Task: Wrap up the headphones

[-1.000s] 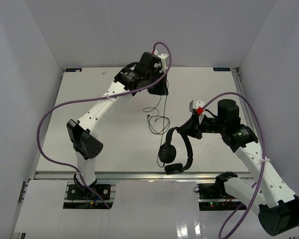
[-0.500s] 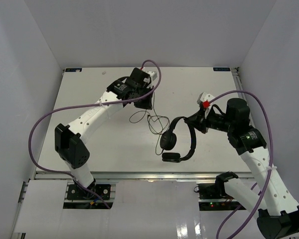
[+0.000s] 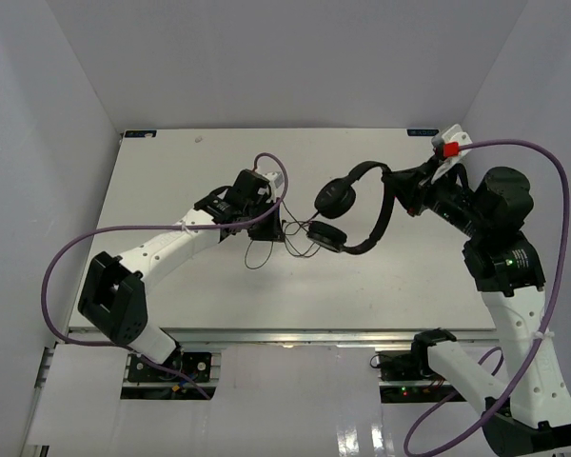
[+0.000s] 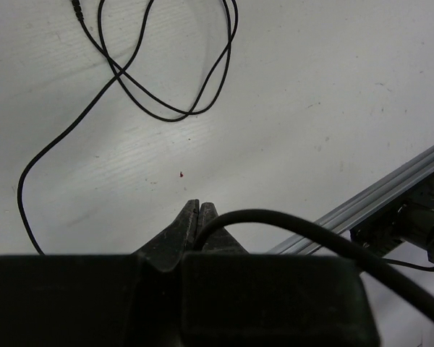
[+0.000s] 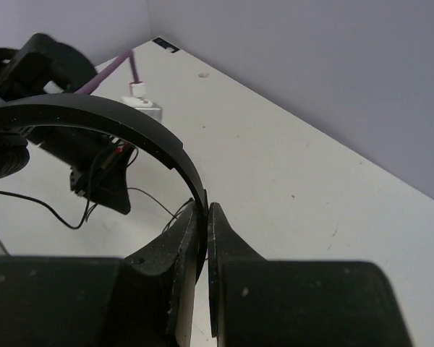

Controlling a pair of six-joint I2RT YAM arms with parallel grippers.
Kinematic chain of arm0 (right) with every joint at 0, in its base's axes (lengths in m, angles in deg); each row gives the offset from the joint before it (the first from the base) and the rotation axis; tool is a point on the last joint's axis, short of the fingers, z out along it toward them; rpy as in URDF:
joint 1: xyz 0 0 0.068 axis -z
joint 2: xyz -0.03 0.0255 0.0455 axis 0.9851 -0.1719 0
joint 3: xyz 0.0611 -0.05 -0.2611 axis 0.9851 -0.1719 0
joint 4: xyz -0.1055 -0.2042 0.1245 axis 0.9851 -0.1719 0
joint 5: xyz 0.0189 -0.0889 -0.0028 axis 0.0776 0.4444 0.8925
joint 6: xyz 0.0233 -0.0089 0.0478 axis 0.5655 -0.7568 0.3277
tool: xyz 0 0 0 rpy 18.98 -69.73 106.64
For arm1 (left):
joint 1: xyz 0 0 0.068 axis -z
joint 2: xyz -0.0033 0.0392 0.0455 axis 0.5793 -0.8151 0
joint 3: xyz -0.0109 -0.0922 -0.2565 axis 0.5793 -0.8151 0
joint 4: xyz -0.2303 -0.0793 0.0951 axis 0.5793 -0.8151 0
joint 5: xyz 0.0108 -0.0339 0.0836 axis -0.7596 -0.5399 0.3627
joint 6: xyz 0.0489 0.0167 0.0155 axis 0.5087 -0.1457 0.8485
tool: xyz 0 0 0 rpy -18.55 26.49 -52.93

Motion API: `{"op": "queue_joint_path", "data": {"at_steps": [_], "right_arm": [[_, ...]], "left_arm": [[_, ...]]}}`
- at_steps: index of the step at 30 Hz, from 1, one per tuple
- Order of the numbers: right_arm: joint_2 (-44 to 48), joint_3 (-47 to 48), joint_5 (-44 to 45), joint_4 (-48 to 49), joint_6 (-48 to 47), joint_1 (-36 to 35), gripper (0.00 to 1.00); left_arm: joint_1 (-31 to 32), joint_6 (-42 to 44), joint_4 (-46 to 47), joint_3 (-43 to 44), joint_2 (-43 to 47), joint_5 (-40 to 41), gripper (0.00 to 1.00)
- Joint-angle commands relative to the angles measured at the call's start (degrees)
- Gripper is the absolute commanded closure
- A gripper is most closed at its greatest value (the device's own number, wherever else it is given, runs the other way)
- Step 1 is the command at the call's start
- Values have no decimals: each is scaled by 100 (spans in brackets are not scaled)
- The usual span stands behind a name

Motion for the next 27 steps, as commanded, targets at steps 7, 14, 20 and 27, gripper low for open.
{"op": "queue_joint_path", "data": {"at_steps": [7,14,20,27], "right_arm": [[-566,341,2585,529,2515,615,92],[-584,29,3862,776,2745,805,92],[-678,-368,3677,873,3222,1154,92],[-1020,-715,1970,1147,4146,1730,92]], "left_arm": [[113,-95,702,-893,601,-503,100],[213,44,658,-1307,988,-385,100],[317,19,596,-1509,1053,-340,100],[477,26,613,-1396,454,-161,100]]}}
